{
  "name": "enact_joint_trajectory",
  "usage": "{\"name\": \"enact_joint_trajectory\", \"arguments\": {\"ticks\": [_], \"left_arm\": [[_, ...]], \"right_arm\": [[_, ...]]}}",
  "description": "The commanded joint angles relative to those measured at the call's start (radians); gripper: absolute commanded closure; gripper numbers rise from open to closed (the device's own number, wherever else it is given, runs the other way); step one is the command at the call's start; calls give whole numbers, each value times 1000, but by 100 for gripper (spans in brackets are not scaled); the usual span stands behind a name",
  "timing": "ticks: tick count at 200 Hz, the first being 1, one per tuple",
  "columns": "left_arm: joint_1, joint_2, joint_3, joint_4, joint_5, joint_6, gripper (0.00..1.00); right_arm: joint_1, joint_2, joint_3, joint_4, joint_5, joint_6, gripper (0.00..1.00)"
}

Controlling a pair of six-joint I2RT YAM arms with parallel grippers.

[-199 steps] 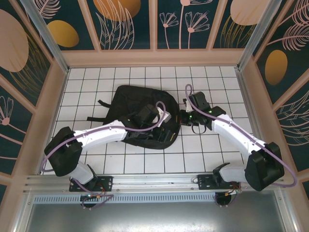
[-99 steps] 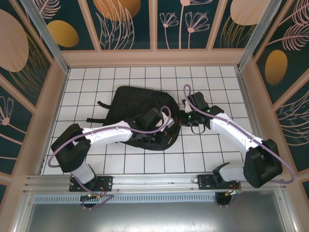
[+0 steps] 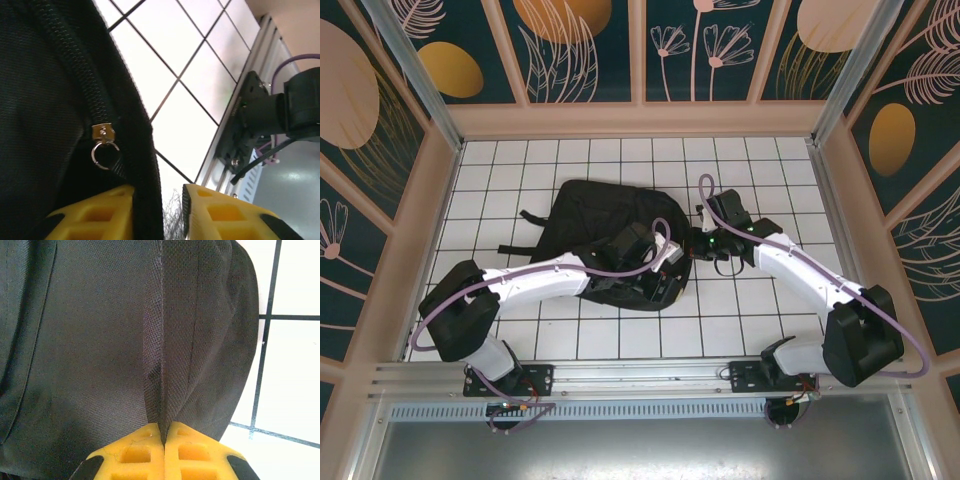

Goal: Pack books, pencil case, and school supplies into a backpack

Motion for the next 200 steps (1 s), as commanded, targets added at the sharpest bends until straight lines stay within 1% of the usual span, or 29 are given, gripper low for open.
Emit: {"name": "enact_joint_trajectory", "arguments": {"ticks": [1, 22, 33, 42, 63, 87, 110, 123, 133, 166, 174, 186, 200], "left_arm": [[-10, -24, -28, 111, 150, -62, 68], [-8, -25, -27, 131, 144, -87, 68], [-6, -24, -26, 138, 137, -98, 69], [-5, -22, -29, 147, 127, -107, 72], [12, -26, -45, 173, 105, -132, 82], [38, -47, -74, 222, 91, -173, 90], [45, -54, -89, 261, 97, -200, 94], [45, -50, -96, 288, 112, -219, 93], [45, -50, -100, 303, 116, -230, 89], [47, -50, -99, 320, 122, -243, 84], [46, -50, -96, 320, 122, -245, 82], [47, -52, -94, 316, 113, -244, 75], [50, -57, -97, 317, 108, -245, 74]], "right_arm": [[9, 7, 14, 64, -3, 9, 100], [9, 4, 7, 71, -9, 16, 100], [11, 1, 4, 77, -15, 21, 100], [12, -1, 0, 80, -17, 23, 100], [15, -5, -5, 83, -17, 26, 100], [17, -9, -13, 84, -18, 28, 100], [20, -12, -18, 87, -21, 30, 100], [22, -12, -19, 88, -23, 32, 100], [24, -12, -21, 91, -23, 33, 100], [29, -9, -26, 96, -23, 37, 100], [30, -8, -25, 96, -23, 37, 100], [32, -7, -26, 97, -21, 37, 100], [34, -5, -28, 99, -23, 39, 100]]}}
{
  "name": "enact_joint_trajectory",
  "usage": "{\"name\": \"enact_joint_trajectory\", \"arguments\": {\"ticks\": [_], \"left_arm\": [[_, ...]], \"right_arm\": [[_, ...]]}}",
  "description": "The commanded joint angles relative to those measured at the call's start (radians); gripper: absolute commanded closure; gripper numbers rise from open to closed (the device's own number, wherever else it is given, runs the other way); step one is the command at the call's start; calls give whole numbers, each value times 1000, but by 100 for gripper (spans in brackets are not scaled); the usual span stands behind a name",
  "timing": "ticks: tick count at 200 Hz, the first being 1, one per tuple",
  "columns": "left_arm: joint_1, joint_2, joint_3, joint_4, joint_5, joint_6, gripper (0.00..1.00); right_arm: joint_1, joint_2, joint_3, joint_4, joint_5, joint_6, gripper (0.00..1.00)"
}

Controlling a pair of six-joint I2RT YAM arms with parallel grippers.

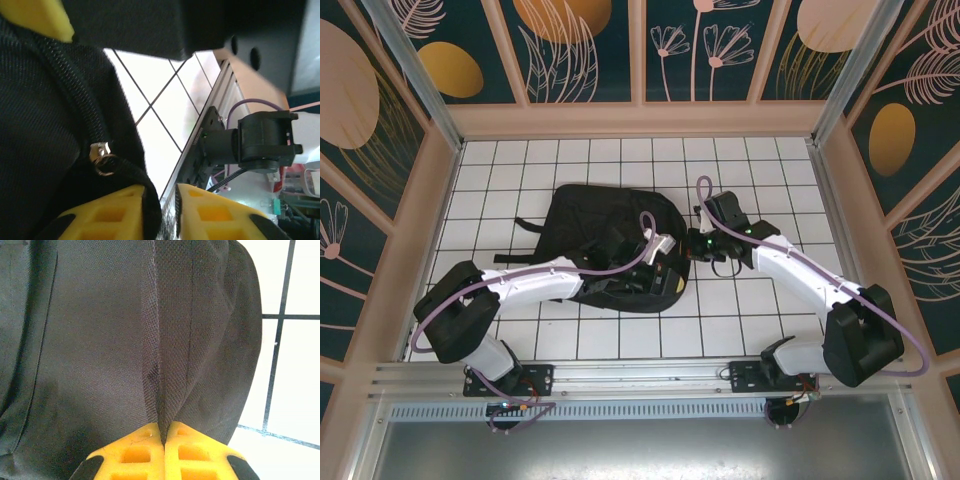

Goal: Pack books, pencil case, and school supplies into a backpack

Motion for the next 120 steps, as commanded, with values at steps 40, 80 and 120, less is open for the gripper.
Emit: {"name": "enact_joint_trajectory", "arguments": {"ticks": [40, 80, 120], "left_arm": [[12, -44, -1, 61, 32, -9, 83], [12, -13, -8, 12, 7, 18, 80], [13, -8, 14, -67, -47, 67, 85]], "right_arm": [[15, 0, -6, 57, -16, 11, 100], [15, 2, 0, 54, -15, 9, 100], [15, -1, 1, 48, -12, 9, 100]]}}
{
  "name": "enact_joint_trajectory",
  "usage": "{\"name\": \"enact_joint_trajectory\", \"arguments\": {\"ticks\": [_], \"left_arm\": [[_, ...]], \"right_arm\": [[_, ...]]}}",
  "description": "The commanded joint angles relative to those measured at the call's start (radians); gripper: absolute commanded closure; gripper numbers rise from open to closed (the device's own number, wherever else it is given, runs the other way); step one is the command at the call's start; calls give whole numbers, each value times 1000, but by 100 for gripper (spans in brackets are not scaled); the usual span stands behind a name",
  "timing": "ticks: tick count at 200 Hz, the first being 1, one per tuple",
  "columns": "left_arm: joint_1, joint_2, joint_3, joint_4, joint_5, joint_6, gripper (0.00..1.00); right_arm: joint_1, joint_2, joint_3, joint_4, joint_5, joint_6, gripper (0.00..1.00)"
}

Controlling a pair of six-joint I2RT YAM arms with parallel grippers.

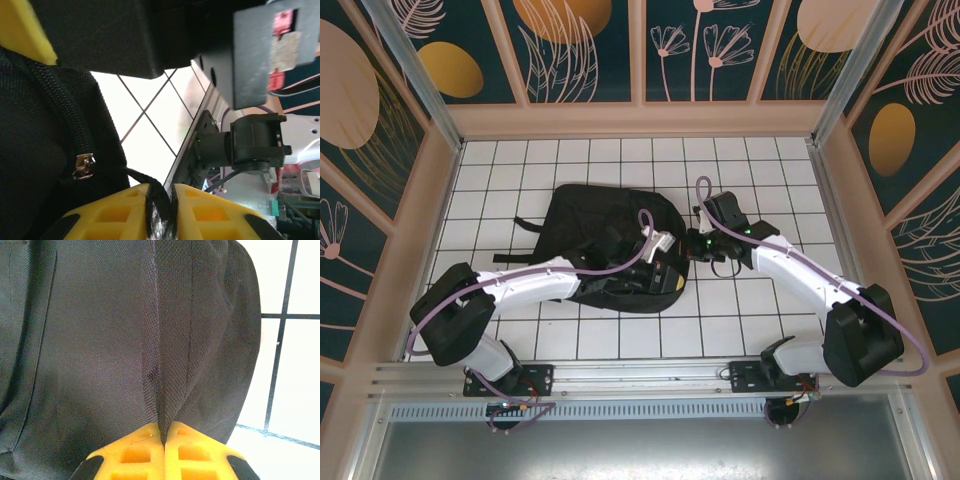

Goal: Pack books, pencil case, and school supplies into a backpack

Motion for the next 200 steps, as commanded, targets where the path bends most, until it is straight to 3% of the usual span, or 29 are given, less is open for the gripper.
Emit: {"name": "enact_joint_trajectory", "arguments": {"ticks": [1, 16, 52, 89, 156, 200], "left_arm": [[6, 12, 14, -62, -40, 52, 86], [8, 5, 13, -86, -53, 69, 95], [15, -5, -8, -87, -61, 76, 100], [21, -24, -10, -89, -78, 82, 100], [26, -137, -110, -105, -98, 93, 100], [26, -196, -145, -122, -120, 100, 100]], "right_arm": [[11, -2, 1, 45, -12, 9, 100], [11, -6, 1, 43, -12, 11, 100], [11, -8, 1, 48, -17, 18, 100], [37, 0, 5, 41, 11, 13, 100], [39, 26, 38, -7, 185, 16, 100], [39, 59, 80, -17, 199, 8, 100]]}}
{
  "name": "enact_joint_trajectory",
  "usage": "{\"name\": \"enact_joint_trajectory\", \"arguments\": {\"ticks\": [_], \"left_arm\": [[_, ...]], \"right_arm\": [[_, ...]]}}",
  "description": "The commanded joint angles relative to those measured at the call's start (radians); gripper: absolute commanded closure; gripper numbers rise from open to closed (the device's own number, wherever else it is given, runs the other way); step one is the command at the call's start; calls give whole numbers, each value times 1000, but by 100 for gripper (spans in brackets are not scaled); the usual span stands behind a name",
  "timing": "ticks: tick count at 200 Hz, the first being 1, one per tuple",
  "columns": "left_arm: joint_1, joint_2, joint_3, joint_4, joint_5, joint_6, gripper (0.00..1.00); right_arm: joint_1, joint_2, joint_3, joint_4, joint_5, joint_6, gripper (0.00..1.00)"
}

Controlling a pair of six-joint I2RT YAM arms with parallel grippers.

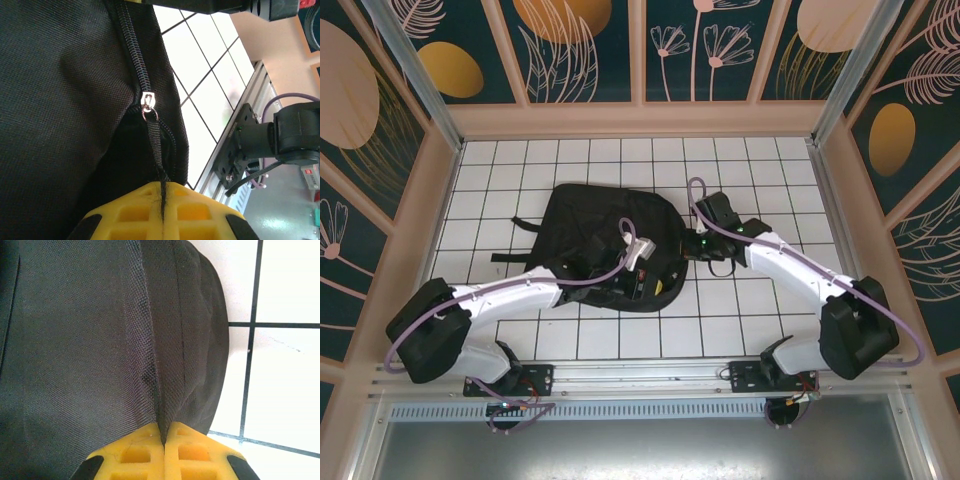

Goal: Pack books, pencil case, and school supplies into a backpack

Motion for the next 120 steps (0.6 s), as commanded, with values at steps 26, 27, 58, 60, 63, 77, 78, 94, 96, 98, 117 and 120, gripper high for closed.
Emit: {"name": "enact_joint_trajectory", "arguments": {"ticks": [26, 27, 58, 60, 63, 77, 78, 94, 96, 98, 117, 120], "left_arm": [[2, -53, -1, -53, -14, 28, 100], [1, -54, -1, -55, -15, 29, 100], [2, -95, -24, -87, -53, 47, 100], [2, -98, -26, -88, -55, 48, 100], [1, -104, -30, -88, -58, 48, 100], [2, -117, -48, -82, -67, 41, 100], [2, -117, -49, -82, -67, 40, 100], [1, -123, -66, -79, -70, 34, 100], [1, -124, -67, -78, -70, 34, 100], [1, -125, -69, -78, -68, 33, 100], [1, -139, -88, -78, -71, 27, 100], [1, -142, -90, -78, -71, 25, 100]], "right_arm": [[2, 4, 43, 6, 79, 4, 100], [2, 3, 42, 5, 80, 4, 100], [0, -9, 30, -9, 118, -10, 100], [-1, -10, 29, -9, 118, -11, 100], [-1, -10, 27, -9, 119, -12, 100], [-2, -9, 23, -8, 117, -13, 100], [-2, -8, 23, -7, 117, -13, 100], [-2, -4, 22, -6, 123, -15, 100], [-3, -3, 23, -6, 125, -15, 100], [-2, -2, 23, -6, 126, -16, 100], [-2, 2, 28, -12, 139, -21, 100], [-4, 2, 29, -14, 142, -21, 100]]}}
